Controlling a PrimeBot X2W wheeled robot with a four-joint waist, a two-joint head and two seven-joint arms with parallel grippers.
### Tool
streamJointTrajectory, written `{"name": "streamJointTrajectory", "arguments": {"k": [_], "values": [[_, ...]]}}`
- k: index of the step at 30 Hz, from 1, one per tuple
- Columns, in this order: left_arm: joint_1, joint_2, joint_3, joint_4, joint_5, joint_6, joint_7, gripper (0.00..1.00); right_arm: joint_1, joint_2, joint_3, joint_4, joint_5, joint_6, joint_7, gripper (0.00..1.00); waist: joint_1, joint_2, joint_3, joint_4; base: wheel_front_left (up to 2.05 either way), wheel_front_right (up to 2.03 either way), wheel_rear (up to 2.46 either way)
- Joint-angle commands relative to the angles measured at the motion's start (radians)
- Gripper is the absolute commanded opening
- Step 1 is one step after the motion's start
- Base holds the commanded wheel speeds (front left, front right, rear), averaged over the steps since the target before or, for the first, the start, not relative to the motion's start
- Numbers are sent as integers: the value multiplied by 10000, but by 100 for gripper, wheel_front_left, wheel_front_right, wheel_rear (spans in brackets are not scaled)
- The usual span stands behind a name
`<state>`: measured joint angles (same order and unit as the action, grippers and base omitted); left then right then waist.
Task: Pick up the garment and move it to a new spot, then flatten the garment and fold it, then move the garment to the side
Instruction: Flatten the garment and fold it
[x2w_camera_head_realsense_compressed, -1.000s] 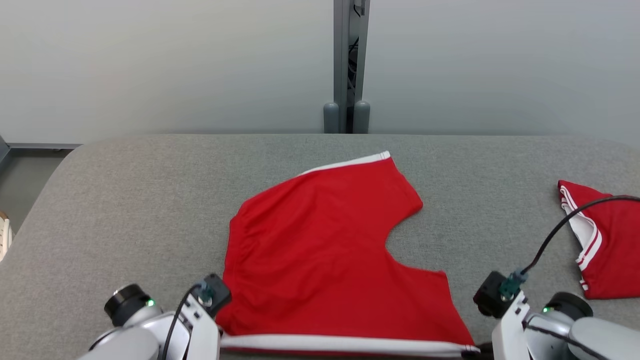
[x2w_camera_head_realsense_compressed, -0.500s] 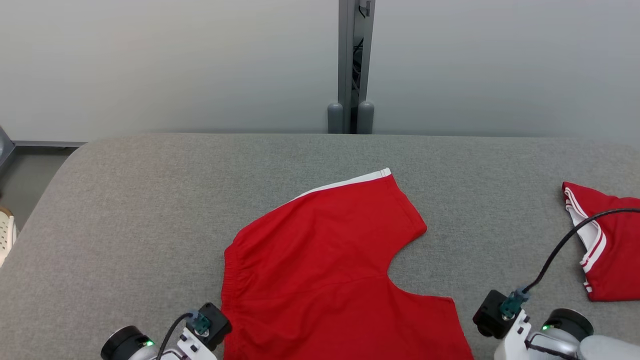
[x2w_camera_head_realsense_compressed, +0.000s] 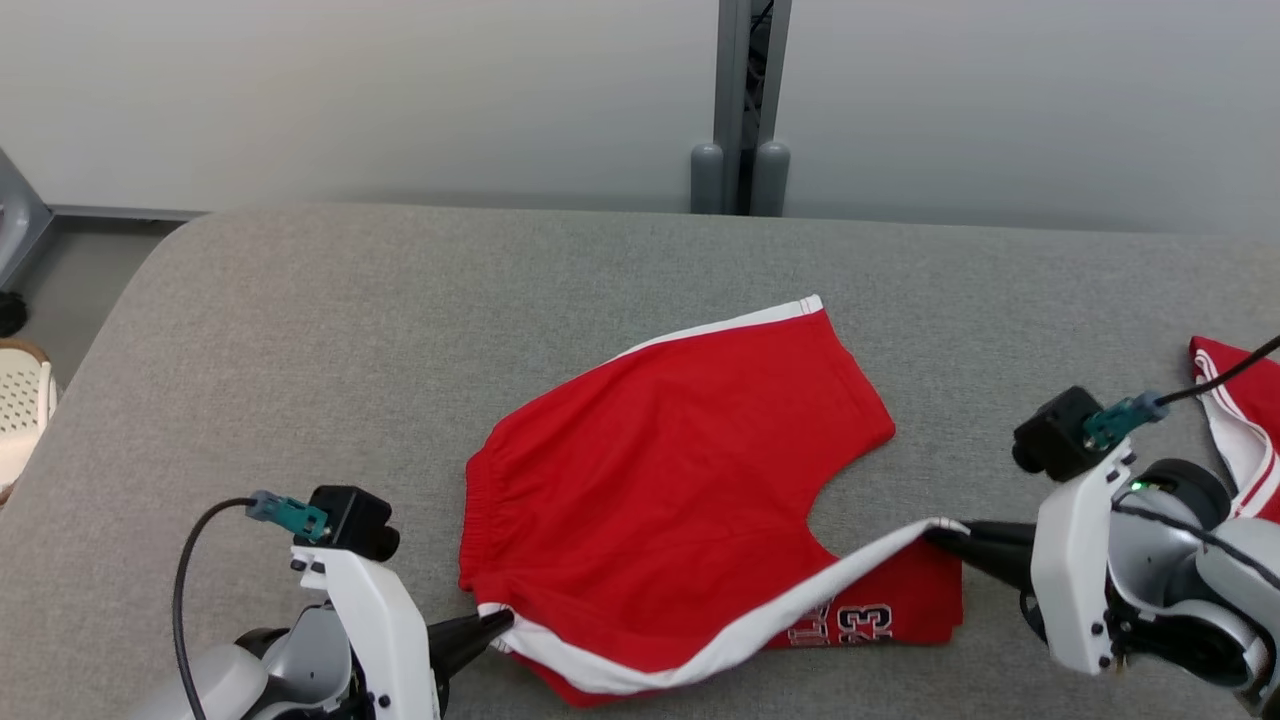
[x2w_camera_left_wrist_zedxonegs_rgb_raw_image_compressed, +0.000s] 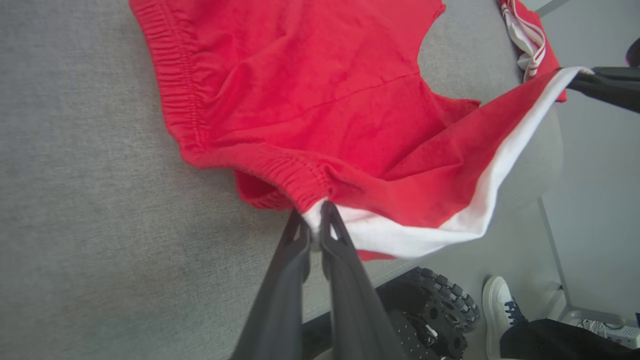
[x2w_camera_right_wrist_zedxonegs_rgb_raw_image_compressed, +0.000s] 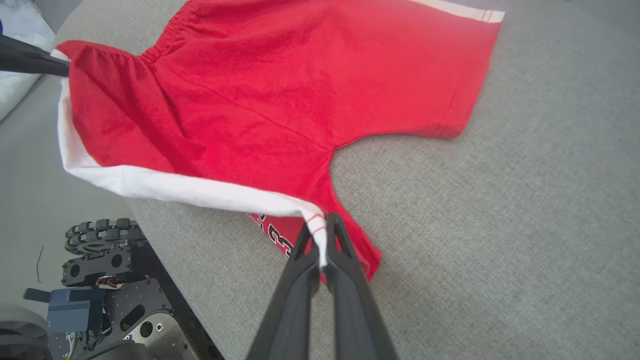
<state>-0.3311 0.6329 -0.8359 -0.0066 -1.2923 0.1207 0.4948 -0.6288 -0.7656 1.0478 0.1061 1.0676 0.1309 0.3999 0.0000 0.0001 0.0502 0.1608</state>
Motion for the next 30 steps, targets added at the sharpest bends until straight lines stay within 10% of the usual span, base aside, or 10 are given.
{"name": "streamJointTrajectory", "arguments": {"k": [1,14,30], "values": [[76,-112,214,90,-351,-101,-8,0,-171,44,-137,127,169,-2,-149,0,0,-1,268,183,0,0,0],[-788,-1514,1713,1615,-2050,-613,-754,0,-1567,286,-374,1306,607,-2,-307,0,0,-1,1292,806,0,0,0],[-2736,-3166,1725,4345,-652,-1513,-2715,0,-4066,151,221,2517,27,-2,-746,0,0,-1,2799,1204,0,0,0]]}}
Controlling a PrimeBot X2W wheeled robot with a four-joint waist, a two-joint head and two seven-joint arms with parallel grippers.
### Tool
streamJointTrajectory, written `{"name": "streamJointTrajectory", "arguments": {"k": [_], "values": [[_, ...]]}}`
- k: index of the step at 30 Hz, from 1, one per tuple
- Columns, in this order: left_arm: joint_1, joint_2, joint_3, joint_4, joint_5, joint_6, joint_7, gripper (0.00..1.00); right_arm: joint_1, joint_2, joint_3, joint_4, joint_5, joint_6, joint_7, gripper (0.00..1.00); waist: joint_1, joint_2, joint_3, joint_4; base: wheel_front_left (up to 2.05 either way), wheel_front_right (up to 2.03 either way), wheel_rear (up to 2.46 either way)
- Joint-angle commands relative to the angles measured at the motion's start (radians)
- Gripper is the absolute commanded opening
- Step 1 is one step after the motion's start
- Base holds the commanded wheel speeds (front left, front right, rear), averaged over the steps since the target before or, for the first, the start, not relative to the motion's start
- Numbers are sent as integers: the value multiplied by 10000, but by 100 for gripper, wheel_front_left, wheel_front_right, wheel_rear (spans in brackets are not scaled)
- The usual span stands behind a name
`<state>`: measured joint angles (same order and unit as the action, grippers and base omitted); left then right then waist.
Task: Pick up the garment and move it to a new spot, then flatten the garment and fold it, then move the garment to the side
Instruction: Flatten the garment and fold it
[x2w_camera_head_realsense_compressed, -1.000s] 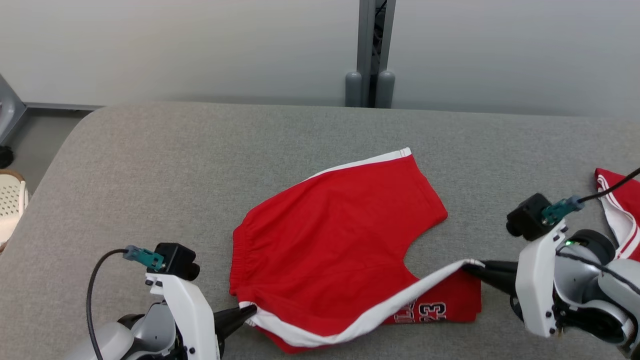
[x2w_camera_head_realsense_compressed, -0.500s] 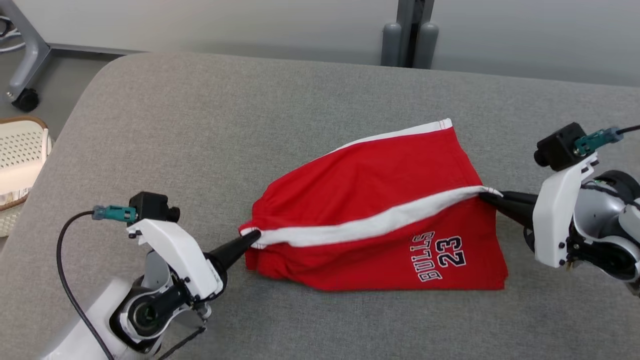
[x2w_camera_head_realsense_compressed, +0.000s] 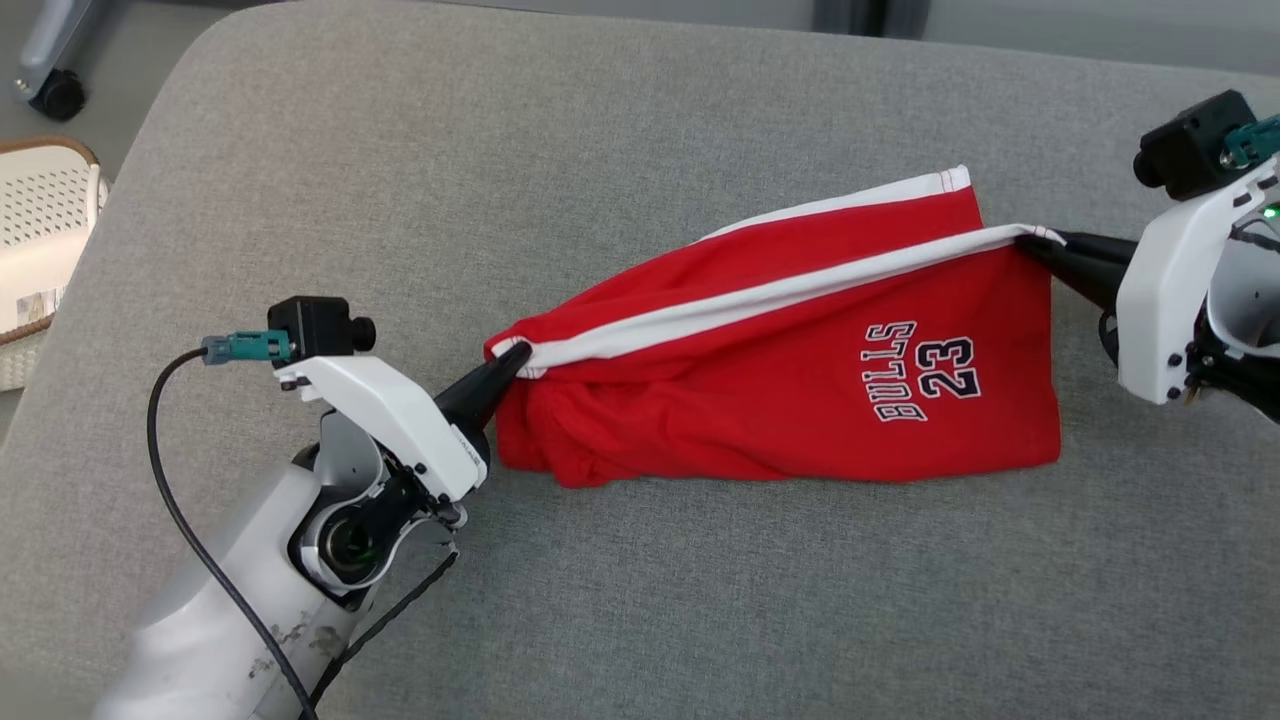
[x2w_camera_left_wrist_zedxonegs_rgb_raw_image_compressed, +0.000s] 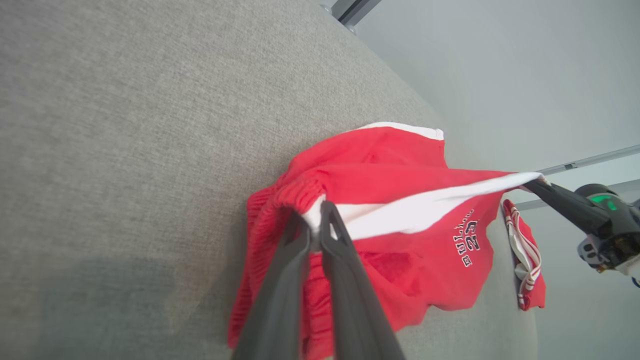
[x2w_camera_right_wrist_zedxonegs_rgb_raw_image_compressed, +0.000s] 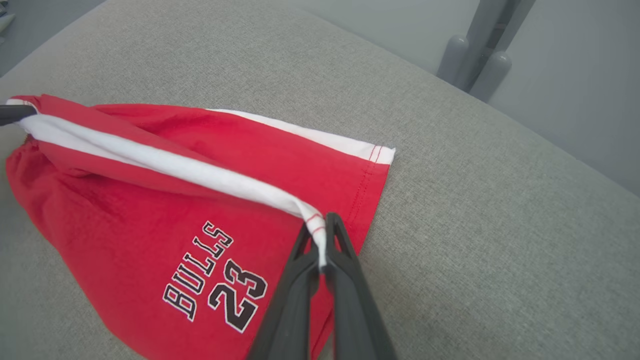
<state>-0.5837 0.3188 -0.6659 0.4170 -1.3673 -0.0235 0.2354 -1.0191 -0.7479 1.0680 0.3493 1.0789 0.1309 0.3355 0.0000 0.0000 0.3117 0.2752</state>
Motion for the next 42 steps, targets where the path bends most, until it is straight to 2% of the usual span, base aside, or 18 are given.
{"name": "streamJointTrajectory", "arguments": {"k": [1,11,21,23,25,26,27,28,29,30,39,42], "values": [[-319,-82,30,247,185,-130,-257,0,-324,-31,98,126,-138,-2,-161,0,0,0,262,78,0,0,0],[-1253,-1056,12,1312,826,-699,-1655,0,-1477,86,987,912,-547,-2,-1022,0,0,0,773,397,0,0,0],[-1754,-1691,-417,2009,1261,-961,-2120,0,-2048,415,1591,2013,-507,-2,-1788,0,0,0,1129,665,0,0,0],[-1788,-1733,-448,2069,1264,-976,-2131,3,-2088,431,1611,2124,-500,-3,-1844,0,0,0,1152,680,0,0,0],[-1879,-1813,-484,2182,1284,-999,-2199,20,-2124,501,1683,2399,-465,-2,-1935,0,0,0,1194,704,0,0,0],[-1926,-1882,-456,2299,1310,-1011,-2360,66,-2243,584,1664,2721,-491,-2,-2209,43,0,0,1234,724,0,0,0],[-1926,-1882,-456,2299,1310,-1011,-2360,66,-2243,584,1664,2721,-491,-2,-2209,43,0,0,1234,724,0,0,0],[-1921,-1907,-440,2360,1299,-1013,-2429,85,-2259,650,1659,2868,-455,-2,-2304,95,0,0,1247,731,0,0,0],[-1917,-1917,-433,2432,1301,-1013,-2496,96,-2242,722,1653,3039,-393,-2,-2397,100,0,0,1252,735,0,0,0],[-1935,-1918,-423,2521,1300,-1015,-2534,100,-2216,759,1647,3181,-348,-2,-2473,100,0,0,1254,736,0,0,0],[-2106,-2083,-335,3257,1380,-948,-3017,100,-2099,1048,1836,4016,-256,-2,-2823,100,0,0,1130,614,0,0,0],[-2165,-1984,-460,3415,1732,-941,-3407,100,-2064,1165,1795,4422,-342,-2,-3453,100,0,0,854,490,0,0,0]]}}
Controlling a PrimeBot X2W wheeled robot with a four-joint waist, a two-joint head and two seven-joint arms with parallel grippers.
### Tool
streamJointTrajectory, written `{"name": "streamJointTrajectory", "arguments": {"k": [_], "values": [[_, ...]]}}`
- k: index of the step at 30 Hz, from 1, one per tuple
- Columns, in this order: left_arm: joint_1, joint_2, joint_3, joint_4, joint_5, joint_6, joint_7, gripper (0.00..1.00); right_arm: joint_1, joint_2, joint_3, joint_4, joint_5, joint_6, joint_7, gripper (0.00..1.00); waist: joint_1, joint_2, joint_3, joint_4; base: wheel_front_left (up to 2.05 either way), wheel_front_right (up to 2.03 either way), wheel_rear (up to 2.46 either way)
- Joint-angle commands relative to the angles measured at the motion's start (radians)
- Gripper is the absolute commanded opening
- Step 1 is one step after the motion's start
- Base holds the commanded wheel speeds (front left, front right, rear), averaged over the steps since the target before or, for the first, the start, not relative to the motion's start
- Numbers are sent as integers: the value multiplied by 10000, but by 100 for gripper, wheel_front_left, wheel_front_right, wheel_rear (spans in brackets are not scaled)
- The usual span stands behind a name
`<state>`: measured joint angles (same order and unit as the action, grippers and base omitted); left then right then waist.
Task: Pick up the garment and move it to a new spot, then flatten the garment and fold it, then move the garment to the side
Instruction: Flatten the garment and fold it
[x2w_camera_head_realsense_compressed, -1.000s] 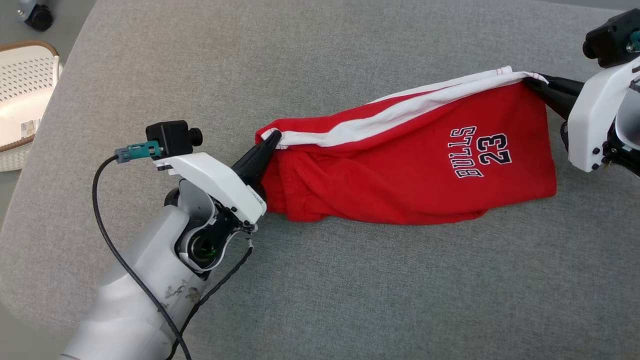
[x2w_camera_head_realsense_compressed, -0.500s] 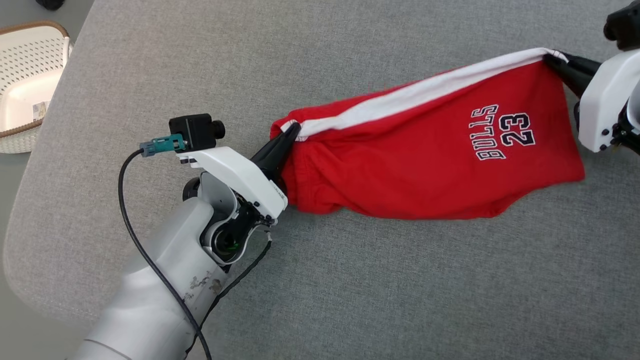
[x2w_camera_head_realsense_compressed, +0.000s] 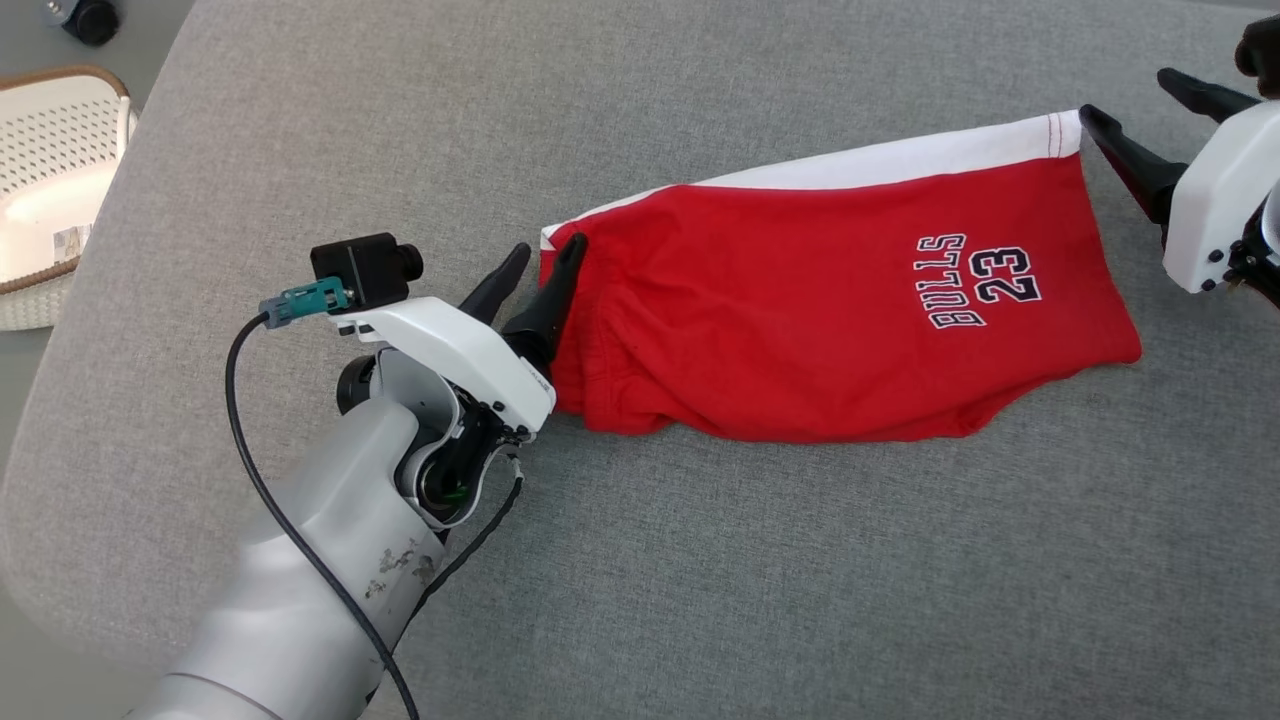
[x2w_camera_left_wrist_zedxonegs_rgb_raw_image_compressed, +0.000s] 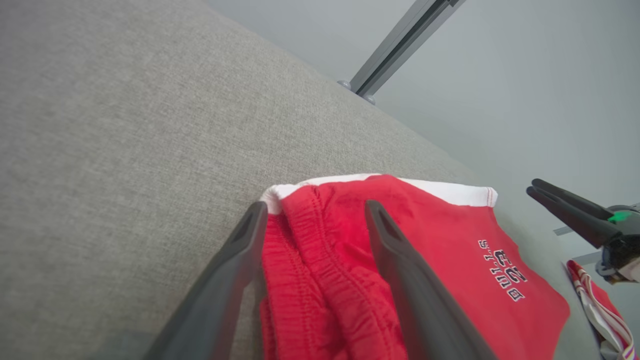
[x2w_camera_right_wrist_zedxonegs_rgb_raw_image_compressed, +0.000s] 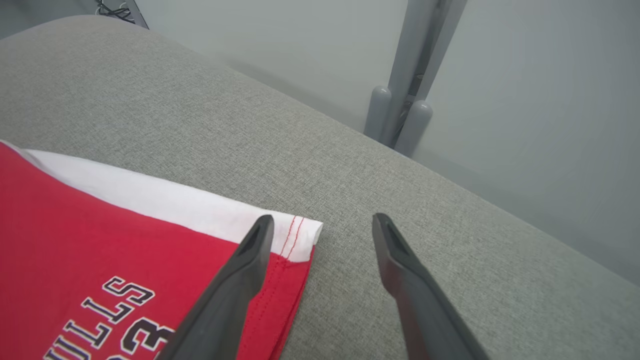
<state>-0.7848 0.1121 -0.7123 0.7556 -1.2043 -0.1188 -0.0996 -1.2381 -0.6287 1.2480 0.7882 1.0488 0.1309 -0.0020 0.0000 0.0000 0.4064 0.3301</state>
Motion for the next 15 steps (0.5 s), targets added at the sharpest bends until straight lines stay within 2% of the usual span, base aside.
{"name": "streamJointTrajectory", "arguments": {"k": [1,5,9,11,13,15], "values": [[-185,160,-42,43,252,62,-255,100,144,34,-35,150,-106,-2,-327,100,0,0,-185,-99,0,0,0],[-207,429,-154,-138,1110,366,-1291,100,343,326,-279,698,-450,-2,-1580,100,0,0,-683,-314,0,0,0],[117,798,273,-808,2294,1033,-1641,100,672,766,-757,1221,-934,-2,-2489,100,0,0,-1255,-625,0,0,0],[501,944,1002,-1618,3160,1504,-1650,100,854,1019,-1299,1333,-1202,-2,-2622,100,0,0,-1508,-797,0,0,0],[1142,974,1671,-2531,4174,1996,-1650,100,820,1119,-2430,935,-1928,-2,-2651,100,0,0,-1691,-993,0,0,0],[1765,975,2334,-3434,5169,2410,-1645,100,1496,1215,-3714,364,-2926,-2,-2644,100,0,0,-1884,-1195,0,0,0]]}}
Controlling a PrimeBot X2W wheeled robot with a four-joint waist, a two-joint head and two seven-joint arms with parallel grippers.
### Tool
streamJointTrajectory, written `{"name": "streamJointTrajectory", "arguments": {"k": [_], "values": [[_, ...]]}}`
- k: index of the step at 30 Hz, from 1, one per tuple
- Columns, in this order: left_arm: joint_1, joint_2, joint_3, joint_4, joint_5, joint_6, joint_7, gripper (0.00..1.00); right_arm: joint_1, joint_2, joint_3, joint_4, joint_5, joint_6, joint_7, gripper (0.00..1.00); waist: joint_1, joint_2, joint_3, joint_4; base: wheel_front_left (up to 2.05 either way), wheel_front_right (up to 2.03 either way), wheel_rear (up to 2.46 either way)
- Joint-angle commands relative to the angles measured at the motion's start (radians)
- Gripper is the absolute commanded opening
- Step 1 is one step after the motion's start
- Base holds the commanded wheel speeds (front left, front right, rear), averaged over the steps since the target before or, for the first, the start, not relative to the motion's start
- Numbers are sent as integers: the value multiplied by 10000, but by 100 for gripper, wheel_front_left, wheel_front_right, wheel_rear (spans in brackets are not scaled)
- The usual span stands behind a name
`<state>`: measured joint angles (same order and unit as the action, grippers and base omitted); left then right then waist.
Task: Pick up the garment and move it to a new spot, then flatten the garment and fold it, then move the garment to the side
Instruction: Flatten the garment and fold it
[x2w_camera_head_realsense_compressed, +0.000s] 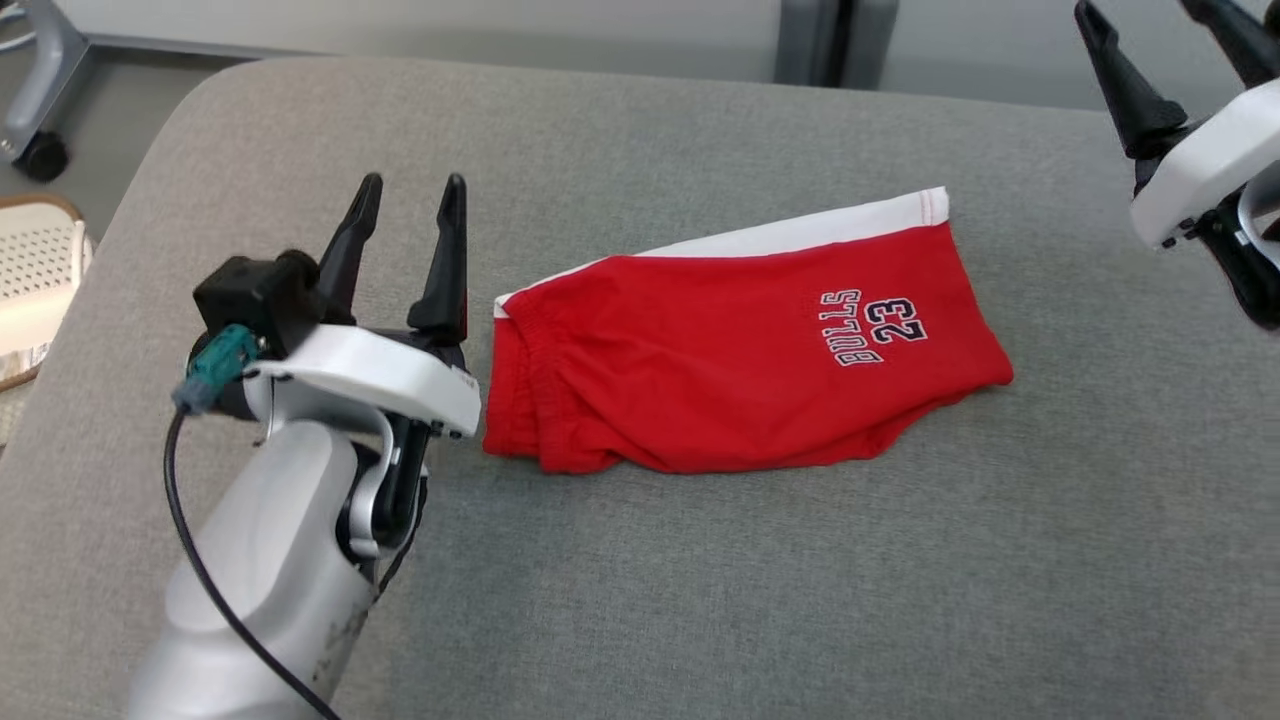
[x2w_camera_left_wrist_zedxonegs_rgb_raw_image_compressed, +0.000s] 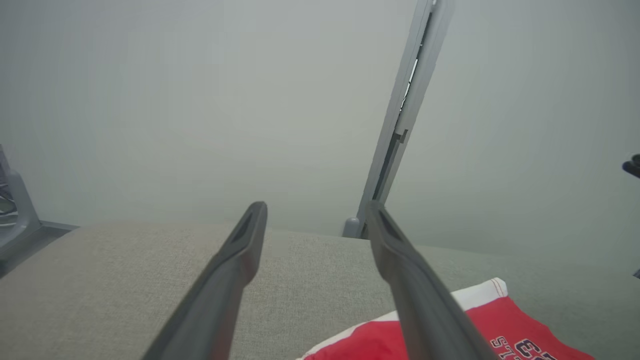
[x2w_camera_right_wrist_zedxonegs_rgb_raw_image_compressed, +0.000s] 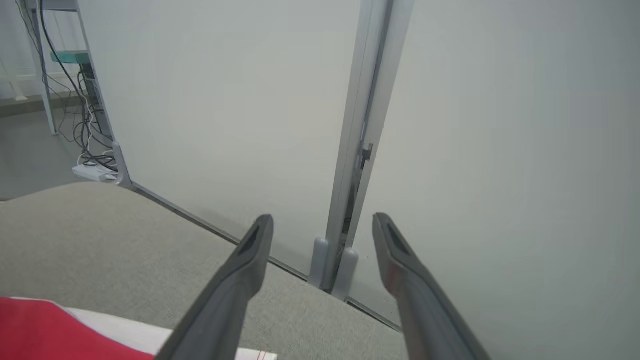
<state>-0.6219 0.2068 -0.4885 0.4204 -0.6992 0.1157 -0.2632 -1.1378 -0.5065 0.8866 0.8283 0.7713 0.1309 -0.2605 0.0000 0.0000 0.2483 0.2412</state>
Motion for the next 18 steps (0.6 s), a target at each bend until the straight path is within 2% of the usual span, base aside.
{"name": "streamJointTrajectory", "arguments": {"k": [1,5,9,10,14,18], "values": [[504,-32,391,-462,539,218,-10,100,918,106,-879,-393,-630,-2,-51,100,0,0,-411,-408,0,0,0],[1938,-389,1307,-1594,1896,476,-12,100,2892,757,-3712,-2144,-2847,-2,-56,100,0,0,-789,-746,0,0,0],[3198,-837,2003,-2148,2790,323,-13,100,5169,1836,-5743,-3683,-4600,-2,-58,100,0,0,-1151,-1011,0,0,0],[3198,-837,2003,-2148,2790,323,-13,100,5169,1836,-5743,-3683,-4600,-2,-58,100,0,0,-1151,-1011,0,0,0],[4261,-1130,2529,-2383,3457,-10,-14,100,6851,2968,-7085,-4582,-5470,-2,-57,100,0,0,-1473,-1217,0,0,0],[5147,-1382,2935,-2529,3962,-486,-14,100,8084,3772,-7853,-4966,-5925,-2,-57,100,0,0,-1741,-1350,0,0,0]]}}
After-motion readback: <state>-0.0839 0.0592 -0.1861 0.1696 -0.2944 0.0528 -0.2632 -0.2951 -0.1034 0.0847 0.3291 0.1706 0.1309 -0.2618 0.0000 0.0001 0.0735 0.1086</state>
